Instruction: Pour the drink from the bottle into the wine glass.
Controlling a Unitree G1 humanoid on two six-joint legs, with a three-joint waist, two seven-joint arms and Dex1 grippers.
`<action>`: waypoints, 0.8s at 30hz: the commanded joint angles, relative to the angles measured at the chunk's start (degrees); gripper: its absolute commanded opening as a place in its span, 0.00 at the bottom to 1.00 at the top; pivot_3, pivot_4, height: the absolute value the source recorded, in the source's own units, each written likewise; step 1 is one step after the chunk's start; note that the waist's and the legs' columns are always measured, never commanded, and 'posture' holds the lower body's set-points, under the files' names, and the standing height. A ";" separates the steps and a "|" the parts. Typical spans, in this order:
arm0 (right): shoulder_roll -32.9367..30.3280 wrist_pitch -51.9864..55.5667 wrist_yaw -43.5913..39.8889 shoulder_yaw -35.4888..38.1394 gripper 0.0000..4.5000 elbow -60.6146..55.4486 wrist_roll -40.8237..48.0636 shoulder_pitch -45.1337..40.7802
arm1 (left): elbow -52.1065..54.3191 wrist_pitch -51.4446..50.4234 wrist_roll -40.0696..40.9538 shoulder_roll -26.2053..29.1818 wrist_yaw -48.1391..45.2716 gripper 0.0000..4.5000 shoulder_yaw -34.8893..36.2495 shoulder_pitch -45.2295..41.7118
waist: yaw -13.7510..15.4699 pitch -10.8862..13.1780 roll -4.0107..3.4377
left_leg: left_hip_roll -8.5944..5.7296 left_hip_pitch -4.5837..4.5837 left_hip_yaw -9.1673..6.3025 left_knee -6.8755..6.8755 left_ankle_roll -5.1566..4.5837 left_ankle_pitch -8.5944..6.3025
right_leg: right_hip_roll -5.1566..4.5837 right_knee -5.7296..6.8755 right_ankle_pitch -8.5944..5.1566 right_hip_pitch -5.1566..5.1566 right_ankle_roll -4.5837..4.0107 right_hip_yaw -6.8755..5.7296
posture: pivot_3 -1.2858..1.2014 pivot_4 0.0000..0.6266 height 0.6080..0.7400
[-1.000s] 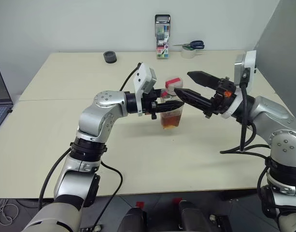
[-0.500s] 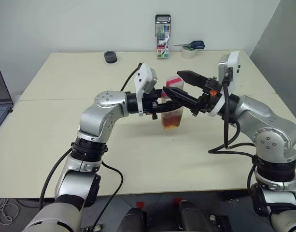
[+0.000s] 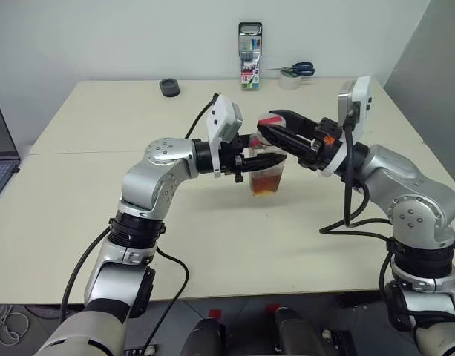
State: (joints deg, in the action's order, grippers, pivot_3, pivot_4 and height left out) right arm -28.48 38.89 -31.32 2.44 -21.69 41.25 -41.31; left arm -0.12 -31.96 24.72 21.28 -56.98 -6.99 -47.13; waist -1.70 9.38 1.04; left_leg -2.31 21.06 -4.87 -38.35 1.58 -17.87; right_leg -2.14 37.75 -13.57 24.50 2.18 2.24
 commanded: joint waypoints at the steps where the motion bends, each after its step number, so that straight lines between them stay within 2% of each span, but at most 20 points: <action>1: -3.31 -7.43 -2.20 2.25 0.39 0.89 -6.30 -1.07 | 2.49 1.01 0.84 0.14 -0.32 0.44 0.45 -0.12 | 0.03 0.00 0.01 | 0.00 0.00 -0.01 0.00 0.00 0.00 | 0.02 -0.03 0.00 -0.02 0.00 -0.02 | 0.52 0.24 1.00; 6: -0.05 -3.04 4.50 7.95 0.39 0.21 -1.25 2.00 | 2.92 0.99 0.96 -0.04 -0.07 0.44 0.39 0.24 | 0.04 0.00 0.01 | 0.04 -0.03 -0.01 0.00 0.00 0.00 | -0.04 -0.03 0.00 -0.07 0.00 0.01 | 0.52 0.24 1.00; 9: 2.46 -0.80 10.70 11.11 0.39 -1.84 -0.49 7.34 | 3.14 0.89 1.01 -0.10 0.00 0.44 0.43 0.47 | 0.07 0.00 0.01 | 0.05 -0.02 -0.03 -0.01 0.00 0.00 | -0.08 -0.04 0.00 -0.08 0.00 0.01 | 0.52 0.24 1.00; 13: 1.87 -10.62 16.73 6.54 0.39 0.06 -18.49 23.28 | 3.06 0.88 0.91 -0.06 0.13 0.44 0.51 0.62 | 0.43 -0.04 0.05 | 0.03 -0.02 -0.07 0.00 0.00 0.00 | -0.06 -0.08 0.00 -0.12 0.00 -0.01 | 0.52 0.24 1.00; 18: 6.67 -15.41 22.58 5.56 0.39 6.08 -26.22 31.38 | 2.62 0.80 0.77 0.08 0.03 0.44 0.42 0.14 | -0.17 -0.01 0.01 | 0.00 -0.12 0.23 -0.09 0.00 0.00 | -0.01 0.12 -0.01 -0.08 0.02 0.18 | 0.52 0.24 1.00; 24: 11.07 -15.74 24.25 5.92 0.39 13.84 -27.86 31.29 | 1.80 0.69 0.55 -0.02 -0.38 0.44 0.06 -0.91 | -0.22 -0.02 -0.01 | 0.08 -0.25 0.21 -0.09 0.01 0.01 | 0.17 0.26 -0.01 -0.12 0.01 0.20 | 0.52 0.24 1.00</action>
State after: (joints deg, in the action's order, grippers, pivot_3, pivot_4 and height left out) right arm -17.32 24.43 -7.28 7.74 -7.29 14.08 -9.10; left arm 0.39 -32.05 24.77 21.13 -57.01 -7.40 -46.11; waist -1.92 9.36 1.03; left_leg -2.24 20.82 -4.65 -38.46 1.58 -17.87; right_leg -1.97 38.01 -13.58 24.38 2.20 2.44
